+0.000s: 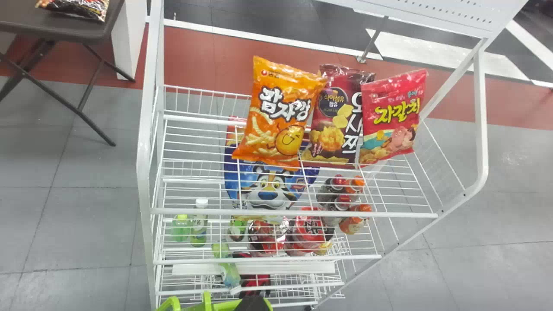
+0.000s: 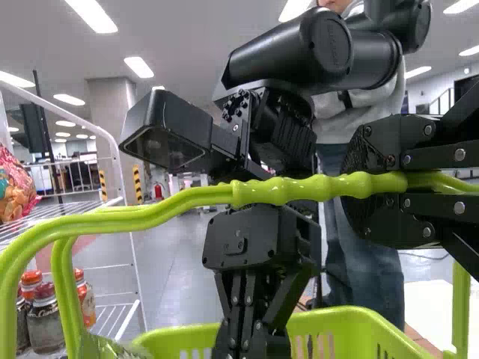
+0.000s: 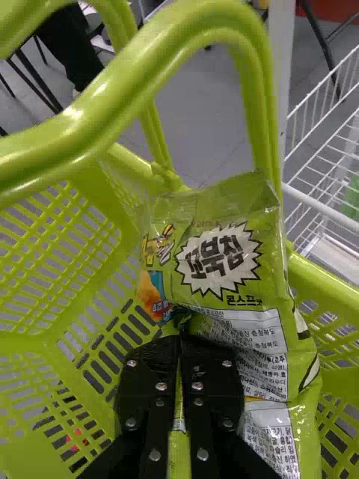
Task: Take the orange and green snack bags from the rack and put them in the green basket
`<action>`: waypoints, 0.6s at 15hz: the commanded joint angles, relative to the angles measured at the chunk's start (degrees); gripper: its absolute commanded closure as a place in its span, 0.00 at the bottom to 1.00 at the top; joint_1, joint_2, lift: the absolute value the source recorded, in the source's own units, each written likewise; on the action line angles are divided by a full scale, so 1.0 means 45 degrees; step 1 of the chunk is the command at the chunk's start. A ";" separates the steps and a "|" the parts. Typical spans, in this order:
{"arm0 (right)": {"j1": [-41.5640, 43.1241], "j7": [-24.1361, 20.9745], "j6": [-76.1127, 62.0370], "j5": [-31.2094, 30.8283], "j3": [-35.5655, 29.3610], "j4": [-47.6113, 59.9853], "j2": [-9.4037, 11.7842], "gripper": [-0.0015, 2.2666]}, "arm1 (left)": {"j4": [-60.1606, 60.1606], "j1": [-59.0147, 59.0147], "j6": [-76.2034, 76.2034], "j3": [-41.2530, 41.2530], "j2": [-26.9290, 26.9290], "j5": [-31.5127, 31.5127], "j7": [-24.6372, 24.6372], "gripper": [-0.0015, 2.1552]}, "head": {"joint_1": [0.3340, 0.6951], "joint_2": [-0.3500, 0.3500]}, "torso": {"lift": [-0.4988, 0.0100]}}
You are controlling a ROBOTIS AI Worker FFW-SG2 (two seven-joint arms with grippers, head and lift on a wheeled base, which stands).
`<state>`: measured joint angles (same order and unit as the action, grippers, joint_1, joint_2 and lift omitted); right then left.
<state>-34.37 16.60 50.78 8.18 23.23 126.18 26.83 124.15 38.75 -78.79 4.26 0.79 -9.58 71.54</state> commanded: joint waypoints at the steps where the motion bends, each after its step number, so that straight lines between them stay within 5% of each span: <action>1: -0.0468 0.0099 0.0348 0.0077 -0.0611 0.0709 0.0267 0.00 | -0.0049 -0.0037 -0.0021 -0.0028 0.0000 -0.0020 0.0001 1.00 | 1.00 0.00 | 0.98; 9: -0.1796 0.0607 0.1012 0.1171 -0.3717 0.3131 0.0541 0.03 | -0.0205 -0.0213 -0.0021 -0.0087 0.0000 -0.0078 -0.0019 1.00 | 1.00 0.00 | 0.98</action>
<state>-42.20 19.72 57.98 12.56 9.43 139.84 29.56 123.40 37.89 -78.86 3.76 0.79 -9.90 71.46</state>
